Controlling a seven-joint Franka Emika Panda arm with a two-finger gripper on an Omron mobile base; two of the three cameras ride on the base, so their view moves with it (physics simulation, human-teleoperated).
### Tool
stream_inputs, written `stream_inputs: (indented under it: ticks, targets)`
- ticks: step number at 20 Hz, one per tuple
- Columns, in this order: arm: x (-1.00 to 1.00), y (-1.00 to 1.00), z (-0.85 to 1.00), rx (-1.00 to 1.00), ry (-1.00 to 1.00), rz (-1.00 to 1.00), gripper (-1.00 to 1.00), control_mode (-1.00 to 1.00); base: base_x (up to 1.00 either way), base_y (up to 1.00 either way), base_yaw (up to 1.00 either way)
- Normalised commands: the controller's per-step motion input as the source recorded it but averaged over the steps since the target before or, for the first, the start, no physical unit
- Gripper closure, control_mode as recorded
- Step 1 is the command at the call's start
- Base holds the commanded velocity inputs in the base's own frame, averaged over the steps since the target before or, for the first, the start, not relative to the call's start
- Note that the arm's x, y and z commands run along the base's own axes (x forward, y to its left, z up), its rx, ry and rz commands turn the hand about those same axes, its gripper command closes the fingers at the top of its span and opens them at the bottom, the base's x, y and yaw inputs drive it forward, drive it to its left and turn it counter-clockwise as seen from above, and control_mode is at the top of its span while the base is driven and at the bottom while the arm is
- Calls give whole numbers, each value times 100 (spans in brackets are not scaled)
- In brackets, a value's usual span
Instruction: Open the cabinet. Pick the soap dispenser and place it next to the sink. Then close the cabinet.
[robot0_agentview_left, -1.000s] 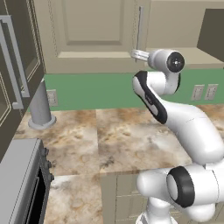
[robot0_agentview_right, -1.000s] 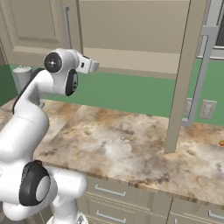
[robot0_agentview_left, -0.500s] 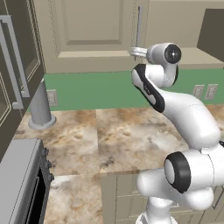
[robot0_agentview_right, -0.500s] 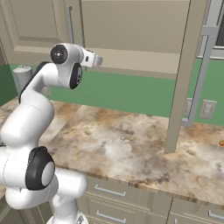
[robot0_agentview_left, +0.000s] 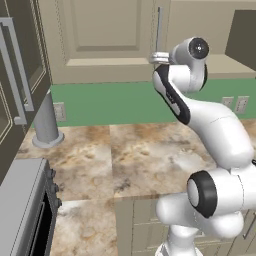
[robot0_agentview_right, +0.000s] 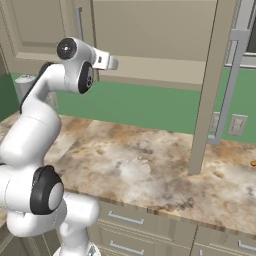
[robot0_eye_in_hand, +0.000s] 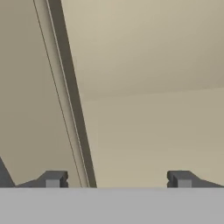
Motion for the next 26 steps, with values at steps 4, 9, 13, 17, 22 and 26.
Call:
stream_inputs:
  ticks: [4, 9, 13, 17, 22, 26]
  targets:
    - [-25, -7, -15, -2, 13, 0, -100, -100, 0, 0, 0]
    - [-50, 0, -1, 0, 0, 0, -100, -100, 0, 0, 0]
    - [-60, -1, 0, 0, 0, 0, -100, -100, 0, 0, 0]
    - [-61, 0, -1, 0, 0, 0, -100, -100, 0, 0, 0]
    - [-56, -6, 0, 0, 0, 0, -100, -100, 0, 0, 0]
    - [-50, -4, 0, 0, 0, -3, -100, -100, 0, 0, 0]
